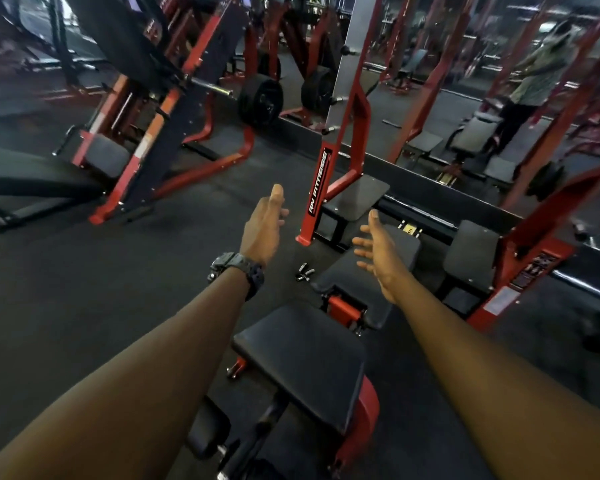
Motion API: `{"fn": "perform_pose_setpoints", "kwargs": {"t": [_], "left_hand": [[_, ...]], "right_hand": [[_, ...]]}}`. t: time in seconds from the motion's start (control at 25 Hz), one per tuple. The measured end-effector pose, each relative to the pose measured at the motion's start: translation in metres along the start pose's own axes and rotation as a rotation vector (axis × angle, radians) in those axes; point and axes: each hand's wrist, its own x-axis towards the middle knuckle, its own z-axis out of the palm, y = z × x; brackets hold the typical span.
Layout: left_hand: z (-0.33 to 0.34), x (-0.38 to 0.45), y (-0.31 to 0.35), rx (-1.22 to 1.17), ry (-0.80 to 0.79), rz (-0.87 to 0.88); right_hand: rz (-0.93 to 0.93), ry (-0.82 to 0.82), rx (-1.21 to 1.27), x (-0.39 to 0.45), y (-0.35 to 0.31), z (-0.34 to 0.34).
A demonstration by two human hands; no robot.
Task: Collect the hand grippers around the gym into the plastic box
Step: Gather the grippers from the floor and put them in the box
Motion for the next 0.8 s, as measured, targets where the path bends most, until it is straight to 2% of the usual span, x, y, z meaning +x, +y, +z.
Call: {"fn": "perform_pose_setpoints", "kwargs": {"t": [0.36, 0.6, 0.8], "left_hand": [[0.037, 0.042, -0.007, -0.016, -0.023, -0.026], [0.132, 0.075, -0.017, 0.008, 0.018, -0.039], [0.244, 0.112, -0.027, -0.033, 0.147, -0.115]], "right_hand": [[0.010, -0.024, -0.031, 0.046, 0.003, -0.023], [0.010, -0.068, -0.018, 0.124, 0.017, -0.102], [0.024, -0.196, -0.077, 0.204, 0.022, -0.193]]}}
